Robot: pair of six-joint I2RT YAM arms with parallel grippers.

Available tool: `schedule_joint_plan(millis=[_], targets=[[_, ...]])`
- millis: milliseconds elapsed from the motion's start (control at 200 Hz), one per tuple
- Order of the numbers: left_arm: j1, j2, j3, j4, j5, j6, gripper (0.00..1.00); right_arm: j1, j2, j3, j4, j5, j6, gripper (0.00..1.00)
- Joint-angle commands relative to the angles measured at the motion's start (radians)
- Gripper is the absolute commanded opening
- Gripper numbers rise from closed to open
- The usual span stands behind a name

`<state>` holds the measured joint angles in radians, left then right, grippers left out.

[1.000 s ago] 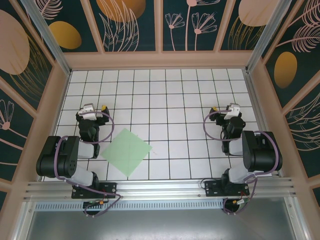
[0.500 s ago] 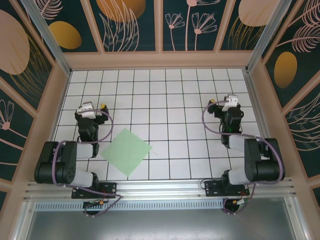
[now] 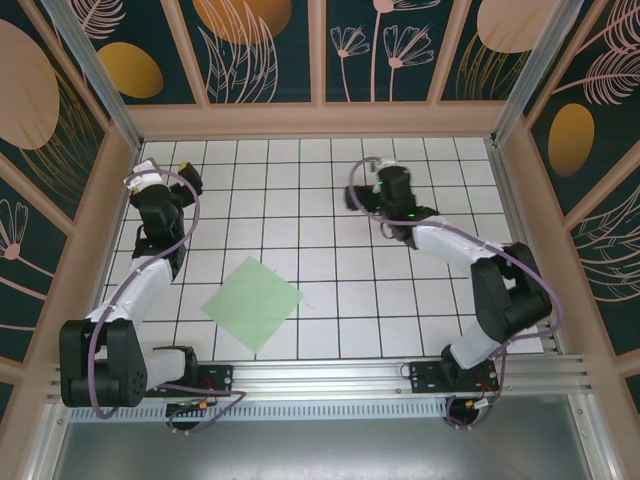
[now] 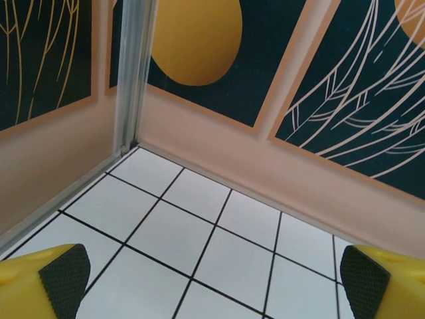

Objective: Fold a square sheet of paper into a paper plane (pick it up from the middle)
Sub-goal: Move the square sheet of paper to the center of the table.

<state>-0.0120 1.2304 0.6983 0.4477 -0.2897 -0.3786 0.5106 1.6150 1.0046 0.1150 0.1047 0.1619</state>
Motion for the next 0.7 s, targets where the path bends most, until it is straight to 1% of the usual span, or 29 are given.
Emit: schedule_joint_plan(millis=[0, 40, 115, 245, 390, 555, 691], targets=[[0.006, -0.018, 0.041, -0.209, -0.006, -0.085, 0.99, 0.139, 0.079, 0.094, -0.136, -0.015, -0.046, 0.99], [0.006, -0.022, 0.051, -0.231, -0.011, -0.093, 0.99, 0.190, 0.115, 0.124, -0.153, 0.012, -0.063, 0.99], [0.006, -0.026, 0.077, -0.281, -0.037, -0.133, 0.98, 0.274, 0.185, 0.180, -0.189, 0.014, -0.092, 0.98], [0.006, -0.030, 0.115, -0.348, -0.044, -0.157, 0.98, 0.373, 0.272, 0.256, -0.228, 0.041, -0.118, 0.98], [0.006, -0.020, 0.139, -0.382, -0.058, -0.169, 0.98, 0.447, 0.365, 0.337, -0.281, -0.006, -0.172, 0.97], [0.006, -0.009, 0.162, -0.407, -0.038, -0.151, 0.98, 0.529, 0.479, 0.449, -0.375, 0.032, -0.251, 0.97], [0.006, -0.003, 0.172, -0.414, -0.031, -0.144, 0.99, 0.546, 0.535, 0.503, -0.406, 0.050, -0.268, 0.97]])
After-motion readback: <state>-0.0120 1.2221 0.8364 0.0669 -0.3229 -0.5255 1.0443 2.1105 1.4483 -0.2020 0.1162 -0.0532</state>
